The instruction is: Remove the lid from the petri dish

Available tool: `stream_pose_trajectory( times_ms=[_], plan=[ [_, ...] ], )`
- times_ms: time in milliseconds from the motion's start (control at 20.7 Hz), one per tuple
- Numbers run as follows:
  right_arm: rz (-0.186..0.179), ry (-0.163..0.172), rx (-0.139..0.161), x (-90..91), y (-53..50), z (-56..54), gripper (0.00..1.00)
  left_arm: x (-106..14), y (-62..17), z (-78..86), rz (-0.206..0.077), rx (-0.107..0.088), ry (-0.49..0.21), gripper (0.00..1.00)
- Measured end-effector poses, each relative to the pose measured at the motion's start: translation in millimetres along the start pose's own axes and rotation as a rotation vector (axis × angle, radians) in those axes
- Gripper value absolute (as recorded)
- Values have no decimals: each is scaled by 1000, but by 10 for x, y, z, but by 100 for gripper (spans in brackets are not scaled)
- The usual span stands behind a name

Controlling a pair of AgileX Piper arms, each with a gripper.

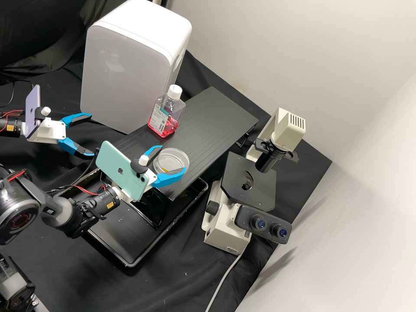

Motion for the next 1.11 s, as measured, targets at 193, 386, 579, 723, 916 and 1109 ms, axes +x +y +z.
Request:
stream_pose_trajectory(
  times_ms=[193, 386, 579, 723, 916, 1109],
  plan=[
    [18, 0, 32, -30, 44, 4, 0, 0, 1, -4, 1, 0, 4, 100],
    [39, 22, 38, -50, 93, -46, 0, 0, 1, -4, 1, 0, 4, 100],
    [14, 73, 47, -70, 40, -169, 0, 0, 1, -4, 1, 0, 4, 100],
    [-25, 118, 50, -90, -60, -290, 0, 0, 1, -4, 1, 15, 4, 100],
    [-52, 144, 38, -120, -159, -399, 0, 10, 9, -3, 5, 15, 4, 100],
    [-63, 150, 33, -135, -207, -443, 0, 10, 10, -4, 5, 15, 4, 100]
  ],
)
